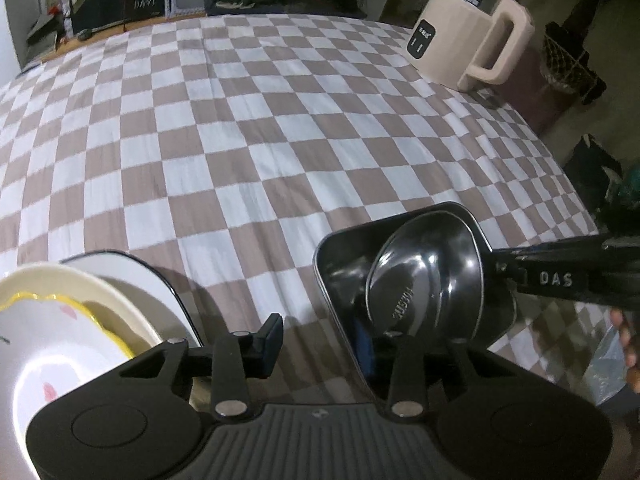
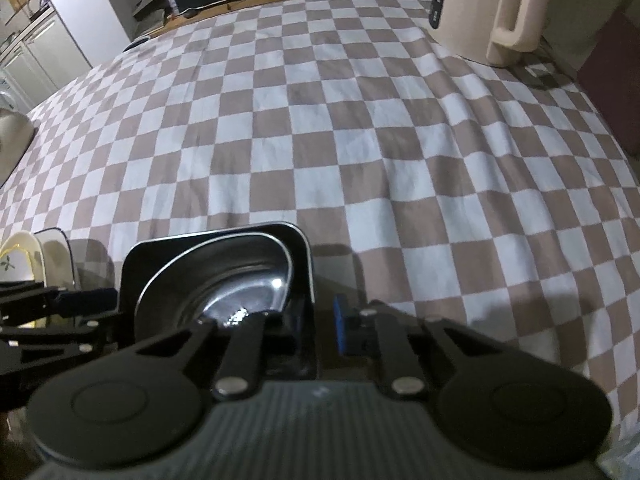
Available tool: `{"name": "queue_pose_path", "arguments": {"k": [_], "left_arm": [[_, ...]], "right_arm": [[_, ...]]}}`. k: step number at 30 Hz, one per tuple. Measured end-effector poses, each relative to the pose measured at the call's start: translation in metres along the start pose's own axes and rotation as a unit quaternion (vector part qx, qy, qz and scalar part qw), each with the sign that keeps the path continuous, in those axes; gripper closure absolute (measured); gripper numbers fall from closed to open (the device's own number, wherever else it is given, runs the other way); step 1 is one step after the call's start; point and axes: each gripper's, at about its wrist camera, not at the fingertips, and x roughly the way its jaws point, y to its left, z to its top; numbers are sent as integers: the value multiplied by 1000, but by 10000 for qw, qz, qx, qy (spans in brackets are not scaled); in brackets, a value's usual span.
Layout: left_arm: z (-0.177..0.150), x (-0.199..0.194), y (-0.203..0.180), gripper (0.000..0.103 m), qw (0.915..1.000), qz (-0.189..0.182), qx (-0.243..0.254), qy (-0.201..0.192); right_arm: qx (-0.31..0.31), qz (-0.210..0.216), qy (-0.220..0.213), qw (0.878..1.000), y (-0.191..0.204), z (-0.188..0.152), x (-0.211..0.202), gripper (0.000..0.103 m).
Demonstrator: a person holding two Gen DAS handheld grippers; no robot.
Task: Organize plates and bowls
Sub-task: 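Close both grippers on the rims of the nested steel trays and bowl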
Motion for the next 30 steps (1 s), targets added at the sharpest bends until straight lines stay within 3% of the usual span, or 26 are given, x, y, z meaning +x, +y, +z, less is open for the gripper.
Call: {"name": "queue_pose_path", "arguments": {"k": [7,10,12,23,30], "left_arm": [[1,-1,-2,65,10000,-51,-65,36],[2,-1,-3,73,9999,-123,-16,9],[3,2,-4,86,9996,-248,-69,70],[5,8,-5,87,9992,-352,-158,70],[6,4,3,87,9977,-434,-530,18]], "right_arm": [[-68,27,116,9999,0,3,7,95],[-74,32,133,9999,-1,3,8,96],[-72,17,144,9999,-2,3,8,96],[78,17,139,9999,-6,1,7,96],[132,129,205,9996,-5,-1,6,97]]}}
